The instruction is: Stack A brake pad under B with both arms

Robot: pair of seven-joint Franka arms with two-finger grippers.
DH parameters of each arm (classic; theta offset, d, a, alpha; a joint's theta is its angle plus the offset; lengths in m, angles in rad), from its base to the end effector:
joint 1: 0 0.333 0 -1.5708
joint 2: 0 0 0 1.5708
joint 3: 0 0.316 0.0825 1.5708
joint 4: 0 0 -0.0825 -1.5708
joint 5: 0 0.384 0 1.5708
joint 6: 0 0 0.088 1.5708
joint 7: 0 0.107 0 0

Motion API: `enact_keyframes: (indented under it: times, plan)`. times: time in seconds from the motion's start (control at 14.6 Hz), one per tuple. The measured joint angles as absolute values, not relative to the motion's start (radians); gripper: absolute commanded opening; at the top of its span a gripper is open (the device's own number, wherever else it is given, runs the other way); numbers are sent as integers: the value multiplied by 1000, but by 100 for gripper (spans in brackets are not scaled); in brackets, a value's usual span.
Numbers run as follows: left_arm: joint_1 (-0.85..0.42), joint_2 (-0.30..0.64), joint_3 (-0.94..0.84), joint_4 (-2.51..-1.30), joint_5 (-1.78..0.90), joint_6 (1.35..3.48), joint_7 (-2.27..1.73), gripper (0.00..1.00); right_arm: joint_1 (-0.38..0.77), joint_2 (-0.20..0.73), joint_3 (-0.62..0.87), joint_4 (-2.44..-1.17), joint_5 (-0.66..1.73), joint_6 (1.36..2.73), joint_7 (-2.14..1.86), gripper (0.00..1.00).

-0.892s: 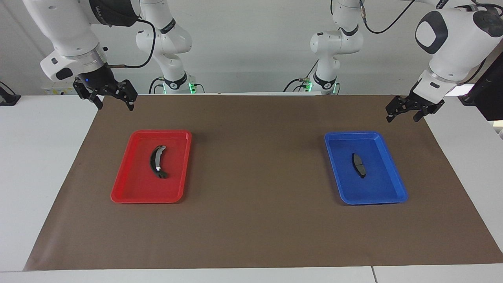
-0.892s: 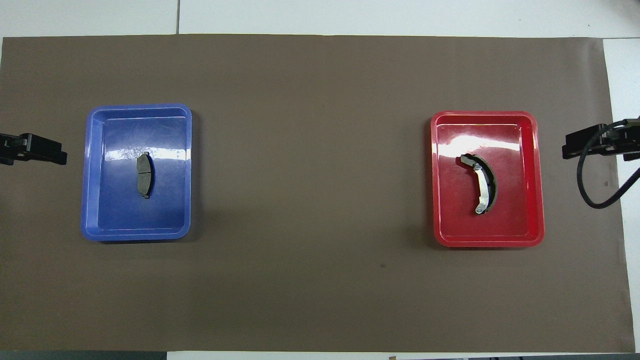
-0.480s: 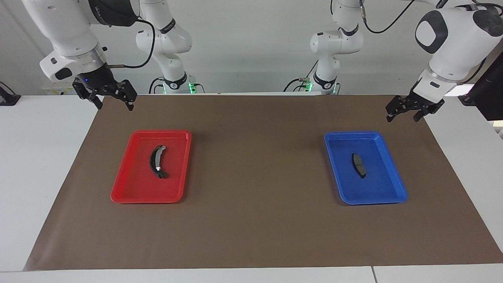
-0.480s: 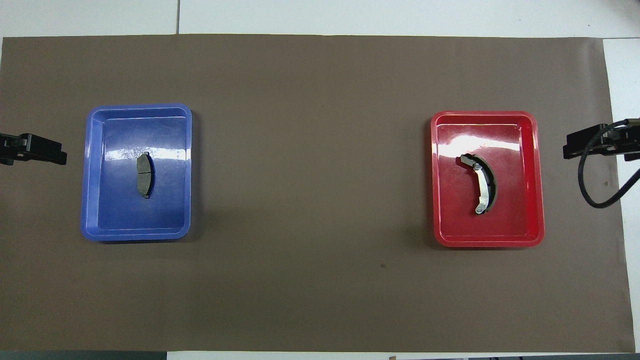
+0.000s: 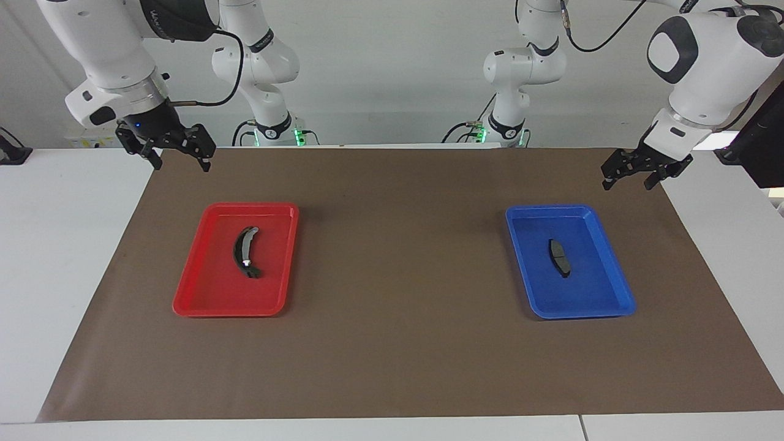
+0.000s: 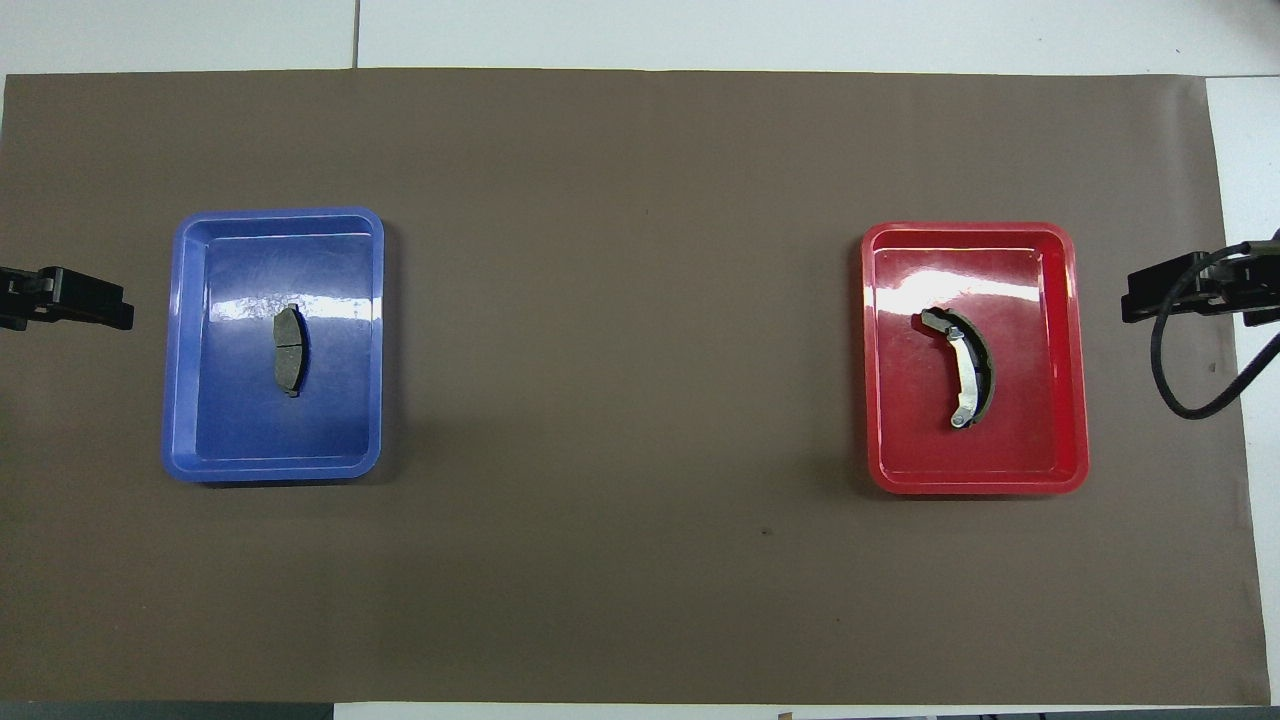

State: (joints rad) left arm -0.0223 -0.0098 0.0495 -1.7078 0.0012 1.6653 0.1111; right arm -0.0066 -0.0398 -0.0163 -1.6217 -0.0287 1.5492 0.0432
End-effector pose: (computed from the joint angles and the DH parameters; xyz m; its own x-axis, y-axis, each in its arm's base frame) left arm 0.5550 0.0153 0.5731 0.9959 -0.0839 -0.0326 -0.0839 -0.9965 0.0029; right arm 0.5390 -0.0156 0.6205 0.9973 -0.0666 -0.0314 -0.0657 -0.9974 0.0294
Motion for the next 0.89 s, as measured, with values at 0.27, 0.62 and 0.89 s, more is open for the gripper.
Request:
enact_keyframes:
  times: [0.27,0.62,0.89]
  plan:
    - [-22,-10,49,-1713,1,1677,111,98,-7,-40,-16,-1622,-29,1549,43,100]
    - [-24,-23,47,-1824,1,1852,111,97,-7,-40,-16,-1622,-29,1549,43,100]
    - [-34,-19,44,-1935,1,2017,111,97,-7,-40,-16,-1622,-29,1549,43,100]
